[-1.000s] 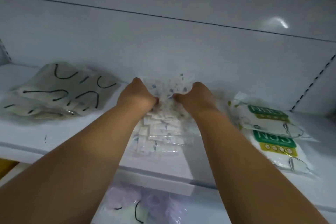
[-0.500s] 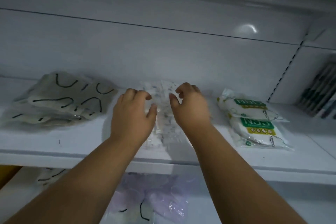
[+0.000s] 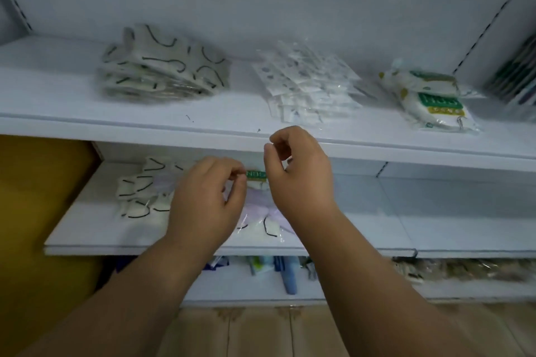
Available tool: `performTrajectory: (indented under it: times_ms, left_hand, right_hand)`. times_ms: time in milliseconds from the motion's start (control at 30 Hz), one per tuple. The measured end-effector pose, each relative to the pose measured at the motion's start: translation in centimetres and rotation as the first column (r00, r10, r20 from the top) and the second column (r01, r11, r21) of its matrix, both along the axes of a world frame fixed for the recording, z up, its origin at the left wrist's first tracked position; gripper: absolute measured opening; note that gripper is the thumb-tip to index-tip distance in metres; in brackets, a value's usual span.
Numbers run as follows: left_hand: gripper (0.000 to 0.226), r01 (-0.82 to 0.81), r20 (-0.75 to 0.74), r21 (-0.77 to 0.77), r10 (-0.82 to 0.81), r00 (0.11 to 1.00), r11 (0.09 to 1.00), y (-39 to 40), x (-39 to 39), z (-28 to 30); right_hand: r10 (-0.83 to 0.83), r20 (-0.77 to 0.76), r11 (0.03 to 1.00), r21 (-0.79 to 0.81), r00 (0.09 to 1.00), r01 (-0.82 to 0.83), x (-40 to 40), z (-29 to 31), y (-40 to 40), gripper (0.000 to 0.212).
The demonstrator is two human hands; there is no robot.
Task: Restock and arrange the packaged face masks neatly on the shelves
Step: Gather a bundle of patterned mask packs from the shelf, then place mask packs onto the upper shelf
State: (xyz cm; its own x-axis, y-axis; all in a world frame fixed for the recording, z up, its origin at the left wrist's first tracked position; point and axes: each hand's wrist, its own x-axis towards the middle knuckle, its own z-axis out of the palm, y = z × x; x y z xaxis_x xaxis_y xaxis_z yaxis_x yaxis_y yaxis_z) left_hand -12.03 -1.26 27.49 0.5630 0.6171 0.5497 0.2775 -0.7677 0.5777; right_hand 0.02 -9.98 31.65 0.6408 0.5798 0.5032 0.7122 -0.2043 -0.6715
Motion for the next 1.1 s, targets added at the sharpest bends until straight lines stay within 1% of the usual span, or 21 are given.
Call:
performTrajectory:
  times_ms: [133, 200, 267, 367, 500, 600, 633, 667, 700, 733, 767, 800, 867, 967, 1000, 1033, 1100]
  left_hand:
    - [0.010, -0.066, -0.061, -0.054, 0.062, 0.996, 0.996, -0.2, -2.5, -2.7]
    - [0.011, -0.121, -0.077, -0.109, 0.113, 0.991, 0.987, -0.7, -3.1, -5.0]
    - [0.013, -0.138, -0.081, -0.172, 0.125, 0.989, 0.975, -1.0, -3.1, -7.6]
    - [0.015, -0.108, -0.125, -0.238, 0.080, 0.989, 0.965, -1.1, -2.6, -10.9]
    - [0.019, -0.112, -0.205, -0.354, 0.040, 0.978, 0.929, 1.0, -1.2, -13.9]
    - [0.021, -0.056, -0.250, -0.421, -0.057, 0.967, 0.905, 3.8, 0.7, -15.7]
    - [0.022, -0.058, -0.272, -0.450, -0.075, 0.959, 0.891, 4.7, 1.4, -16.4]
    - [0.021, -0.074, -0.293, -0.486, -0.083, 0.952, 0.871, 5.5, 2.0, -17.0]
    - [0.021, -0.097, -0.310, -0.529, -0.086, 0.947, 0.843, 6.0, 2.7, -17.6]
    - [0.021, -0.120, -0.318, -0.575, -0.086, 0.944, 0.809, 6.4, 3.3, -18.2]
    - [0.020, -0.143, -0.324, -0.619, -0.085, 0.942, 0.772, 6.6, 4.0, -18.8]
    - [0.020, -0.164, -0.329, -0.660, -0.086, 0.940, 0.734, 6.6, 4.6, -19.4]
    - [0.021, -0.195, -0.321, -0.730, -0.076, 0.944, 0.655, 6.7, 5.9, -20.7]
    - [0.021, -0.227, -0.288, -0.823, -0.037, 0.957, 0.520, 7.2, 8.2, -22.7]
    - [0.022, -0.226, -0.266, -0.852, -0.018, 0.964, 0.472, 7.4, 8.9, -23.5]
    - [0.022, -0.225, -0.244, -0.877, 0.010, 0.970, 0.424, 7.6, 9.5, -24.3]
    - [0.023, -0.218, -0.208, -0.917, 0.066, 0.976, 0.333, 8.0, 10.7, -25.8]
  right_hand:
    - [0.078, -0.037, 0.997, -0.023, 0.996, -0.079, -1.6, -2.7, -0.4, 0.003]
    - [0.113, -0.083, 0.993, -0.025, 0.990, -0.116, -1.7, -4.8, -0.8, 0.004]
    - [0.113, -0.125, 0.992, -0.039, 0.986, -0.119, -1.4, -7.2, -1.1, 0.006]
    - [0.059, -0.201, 0.990, -0.114, 0.978, -0.083, -1.2, -10.6, -1.3, 0.007]
    - [0.023, -0.245, 0.974, -0.213, 0.969, -0.077, -0.5, -13.9, 0.7, 0.008]
    - [-0.065, -0.369, 0.970, -0.243, 0.927, -0.029, 0.7, -16.5, 3.0, 0.006]
    - [-0.098, -0.447, 0.967, -0.254, 0.889, -0.022, 1.2, -17.7, 3.8, 0.005]
    - [-0.130, -0.549, 0.966, -0.257, 0.825, -0.019, 1.8, -18.9, 4.5, 0.005]
    - [-0.154, -0.663, 0.970, -0.244, 0.733, -0.017, 2.6, -20.1, 5.2, 0.007]
    - [-0.162, -0.772, 0.978, -0.210, 0.614, -0.006, 3.4, -21.3, 5.9, 0.011]
    - [-0.158, -0.852, 0.985, -0.174, 0.500, 0.014, 4.4, -22.4, 6.4, 0.013]
    - [-0.151, -0.898, 0.988, -0.152, 0.412, 0.032, 5.5, -23.7, 7.0, 0.015]
    - [-0.131, -0.948, 0.991, -0.120, 0.290, 0.056, 7.9, -25.8, 8.5, 0.022]
    - [-0.058, -0.996, 0.992, -0.051, 0.062, 0.115, 12.0, -28.7, 10.9, 0.033]
    - [-0.039, -0.999, 0.991, -0.038, 0.005, 0.129, 13.3, -29.7, 11.8, 0.034]
    - [-0.040, -0.999, 0.990, -0.044, -0.037, 0.137, 14.4, -30.6, 12.5, 0.033]
    - [-0.068, -0.994, 0.983, -0.081, -0.084, 0.162, 16.4, -32.4, 14.1, 0.032]
